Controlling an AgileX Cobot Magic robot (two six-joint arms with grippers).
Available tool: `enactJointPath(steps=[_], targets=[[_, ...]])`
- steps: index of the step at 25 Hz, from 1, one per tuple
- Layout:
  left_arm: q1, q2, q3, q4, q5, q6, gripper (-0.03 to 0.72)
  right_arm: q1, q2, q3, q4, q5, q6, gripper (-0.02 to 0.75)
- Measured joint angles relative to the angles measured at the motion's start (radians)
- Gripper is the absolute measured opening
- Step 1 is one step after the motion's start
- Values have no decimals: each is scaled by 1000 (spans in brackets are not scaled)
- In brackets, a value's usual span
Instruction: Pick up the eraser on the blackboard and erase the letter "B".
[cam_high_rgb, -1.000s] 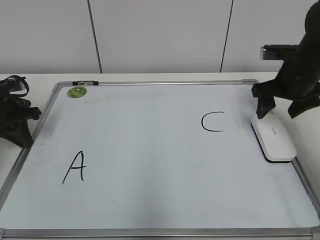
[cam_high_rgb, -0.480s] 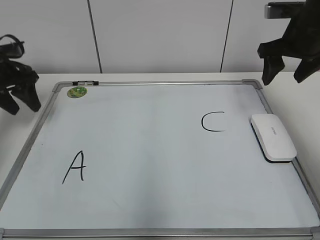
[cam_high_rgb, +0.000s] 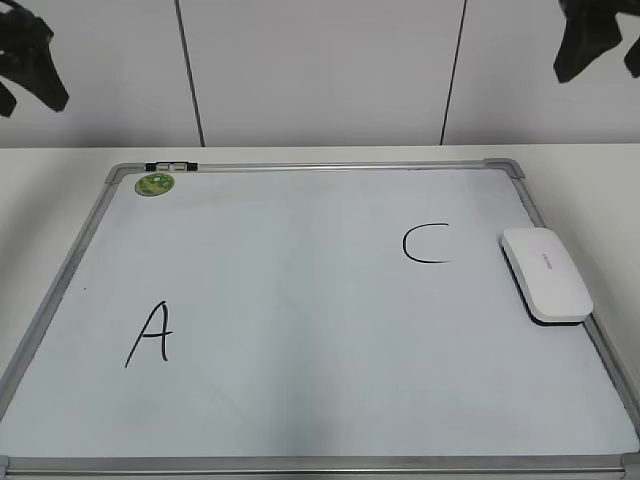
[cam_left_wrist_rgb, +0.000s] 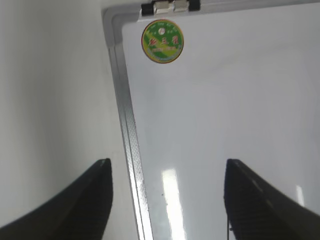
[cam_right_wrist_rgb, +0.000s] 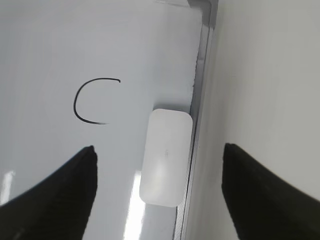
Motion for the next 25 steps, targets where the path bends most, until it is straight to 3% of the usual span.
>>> enactJointPath(steps=[14,18,25], targets=[[-226,-358,13,143,23,-116,493,0,-377,27,26,28,-62,594],[-287,-461,88,186,25,-150,486,0,-472,107,26,28,-76,594],[-295,-661,329,206,33,-186,484,4,-600,283,47,32,-99,592]])
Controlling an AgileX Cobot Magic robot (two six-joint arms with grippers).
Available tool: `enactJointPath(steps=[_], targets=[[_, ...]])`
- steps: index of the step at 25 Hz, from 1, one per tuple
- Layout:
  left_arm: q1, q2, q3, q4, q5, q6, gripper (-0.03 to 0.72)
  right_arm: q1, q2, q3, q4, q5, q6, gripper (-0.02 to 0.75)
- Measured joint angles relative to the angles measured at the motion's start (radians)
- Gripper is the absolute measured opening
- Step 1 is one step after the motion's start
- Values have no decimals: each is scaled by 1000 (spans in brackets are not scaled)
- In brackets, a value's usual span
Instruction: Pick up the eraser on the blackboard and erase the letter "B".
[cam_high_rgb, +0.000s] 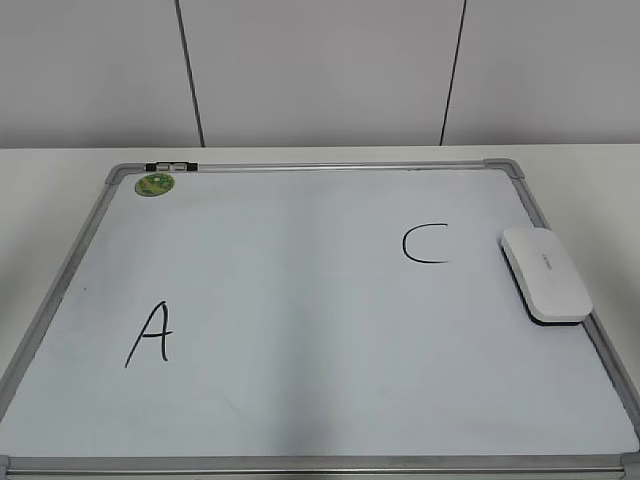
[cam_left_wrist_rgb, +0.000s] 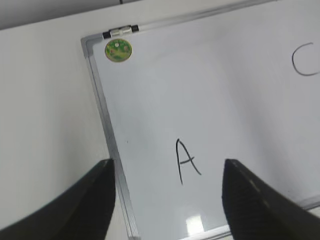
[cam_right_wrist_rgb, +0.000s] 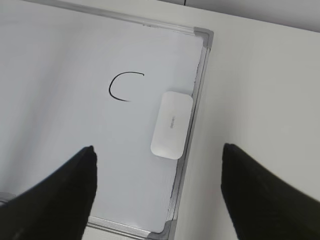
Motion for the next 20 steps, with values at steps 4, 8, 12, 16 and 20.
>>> enactJointPath(steps=[4,8,12,16,20], targets=[[0,-124,159,14,0,0,484,0,-71,82,10,0,-4,592],[0,-250,301,18,2,-2,484,2,-146,149,17,0,-4,592],[0,-389,433,22,2,-2,484,2,-243,226,24,0,-4,592],[0,-538,545,24,2,-2,484,2,-379,311,25,0,-4,592],[0,-679,645,24,4,-2,484,2,-533,417,39,0,9,592]])
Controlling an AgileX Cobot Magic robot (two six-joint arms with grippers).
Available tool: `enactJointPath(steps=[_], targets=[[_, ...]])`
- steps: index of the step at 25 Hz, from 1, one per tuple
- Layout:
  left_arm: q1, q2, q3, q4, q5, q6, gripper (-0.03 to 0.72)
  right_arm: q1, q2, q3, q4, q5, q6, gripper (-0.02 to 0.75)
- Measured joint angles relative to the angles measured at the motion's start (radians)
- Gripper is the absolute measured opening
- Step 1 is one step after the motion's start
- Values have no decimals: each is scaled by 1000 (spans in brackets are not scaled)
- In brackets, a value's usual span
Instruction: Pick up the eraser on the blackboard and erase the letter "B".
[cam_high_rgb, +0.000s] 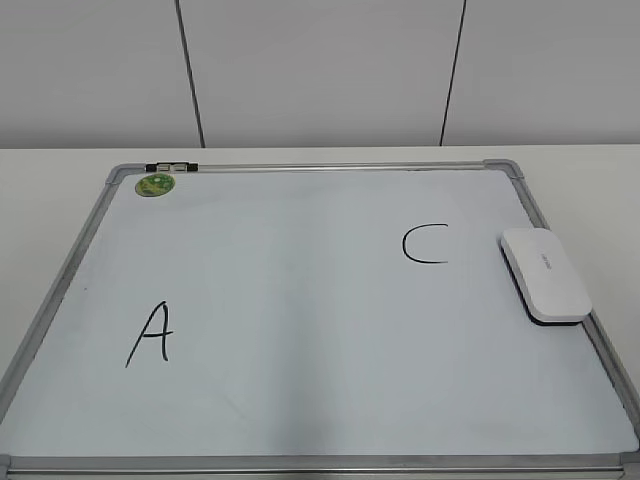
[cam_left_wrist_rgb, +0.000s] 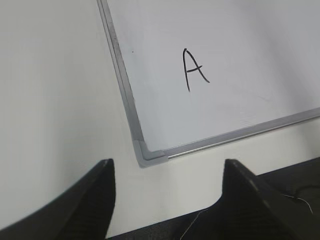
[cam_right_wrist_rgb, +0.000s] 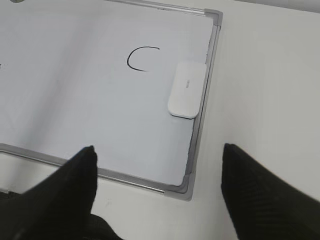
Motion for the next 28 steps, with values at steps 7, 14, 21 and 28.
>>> enactJointPath(steps=[7,14,21,28], targets=[[0,-201,143,2,4,0,484,0,-269,236,10,4,27,592],[0,-292,273,9,4,-2,484,0,-460,460,-20,5,39,592],[0,-302,354,40,4,-2,484,0,-535,501,-90,10,98,592],[0,-302,360,87,-21,-2,484,0,-535,506,-195,10,184,592]])
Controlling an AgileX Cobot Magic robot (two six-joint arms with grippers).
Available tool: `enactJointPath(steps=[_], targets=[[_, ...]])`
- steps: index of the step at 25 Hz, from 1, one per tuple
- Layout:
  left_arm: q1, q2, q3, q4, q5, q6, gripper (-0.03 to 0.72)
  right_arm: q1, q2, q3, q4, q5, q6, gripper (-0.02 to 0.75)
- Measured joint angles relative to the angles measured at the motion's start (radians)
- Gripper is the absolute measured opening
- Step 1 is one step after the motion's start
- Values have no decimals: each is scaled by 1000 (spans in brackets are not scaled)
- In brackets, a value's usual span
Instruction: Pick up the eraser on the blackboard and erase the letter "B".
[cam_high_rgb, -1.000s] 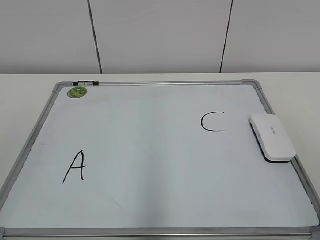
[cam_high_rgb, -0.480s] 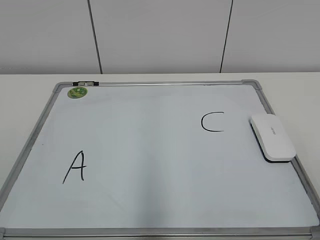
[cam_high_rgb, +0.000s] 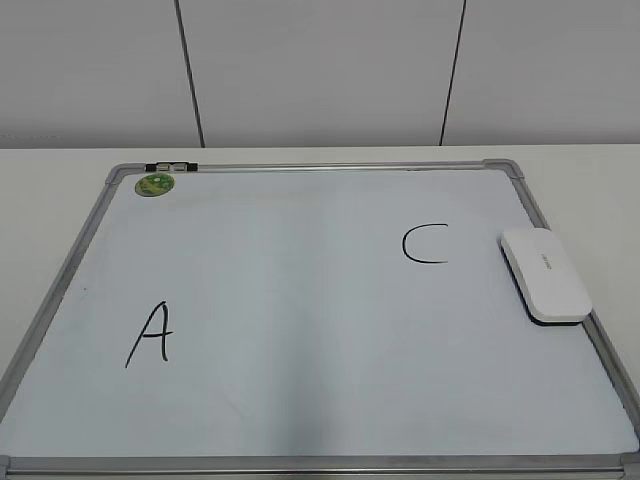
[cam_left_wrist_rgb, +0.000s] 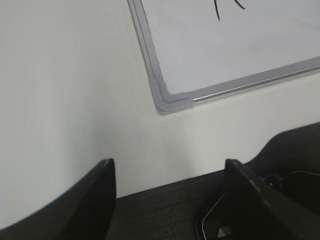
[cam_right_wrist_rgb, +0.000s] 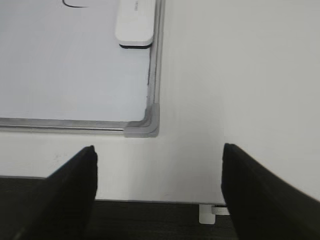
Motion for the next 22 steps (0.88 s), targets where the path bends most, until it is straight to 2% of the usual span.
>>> enactJointPath(steps=[9,22], targets=[[0,-2,48,-78,-138,0,484,0,0,7,-6,-18,13,592],[0,-2,52,-78,-145,0,431,0,0,48,-5,-122,13,592]])
